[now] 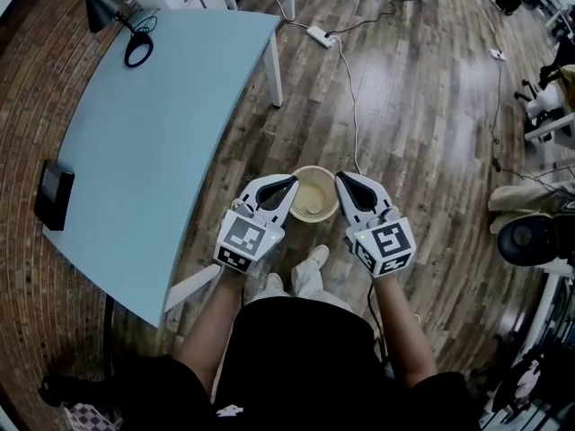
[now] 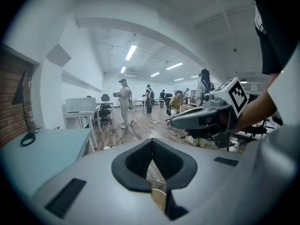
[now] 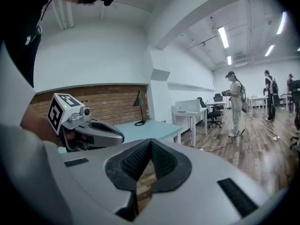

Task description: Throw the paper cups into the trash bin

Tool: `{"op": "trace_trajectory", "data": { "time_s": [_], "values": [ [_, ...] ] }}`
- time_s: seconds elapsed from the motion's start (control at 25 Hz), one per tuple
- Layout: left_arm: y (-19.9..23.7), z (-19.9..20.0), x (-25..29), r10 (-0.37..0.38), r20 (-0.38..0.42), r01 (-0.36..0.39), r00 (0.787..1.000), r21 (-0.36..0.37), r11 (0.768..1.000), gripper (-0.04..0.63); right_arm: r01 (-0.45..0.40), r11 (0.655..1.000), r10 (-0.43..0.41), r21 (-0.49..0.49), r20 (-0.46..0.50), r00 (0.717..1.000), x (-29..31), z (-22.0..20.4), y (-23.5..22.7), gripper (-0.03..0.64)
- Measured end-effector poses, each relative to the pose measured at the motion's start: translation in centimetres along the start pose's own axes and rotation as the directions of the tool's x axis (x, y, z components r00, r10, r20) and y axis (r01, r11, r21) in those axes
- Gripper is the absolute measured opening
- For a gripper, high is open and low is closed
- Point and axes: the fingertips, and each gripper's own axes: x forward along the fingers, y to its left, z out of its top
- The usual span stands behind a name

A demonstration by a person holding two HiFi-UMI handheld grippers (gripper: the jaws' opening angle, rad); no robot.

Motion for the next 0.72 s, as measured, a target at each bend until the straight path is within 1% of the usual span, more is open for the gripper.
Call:
{"op": "trace_trajectory", "data": {
  "time_s": [0.16, 0.4, 0.56, 0.72],
  "values": [
    [0.1, 0.4, -2.5, 0.010, 0.027, -0.010, 1.000, 0.007, 1.000, 0.009, 0.001, 1.000, -0.001, -0.013, 0.016, 1.000, -0.5, 0.8, 2.3, 0.005],
    [-0.6, -0.2, -6.7, 0.017, 0.049, -0.018, 0.999, 0.019, 1.000, 0.009, 0.013, 1.000, -0.011, -0.029, 0.043, 0.999, -2.0, 1.5, 6.1, 0.005],
    [-1.1, 0.0, -9.4, 0.023, 0.092, -0.022, 0.996, -0.003, 1.000, 0.009, 0.016, 0.999, -0.013, -0.045, 0.049, 0.999, -2.9, 1.6, 8.5, 0.005],
    [-1.8, -0.1, -12.4, 0.018, 0.123, -0.019, 0.992, 0.004, 1.000, 0.009, 0.013, 0.998, -0.009, -0.059, 0.060, 0.998, -3.7, 1.8, 11.6, 0.005]
  ]
}}
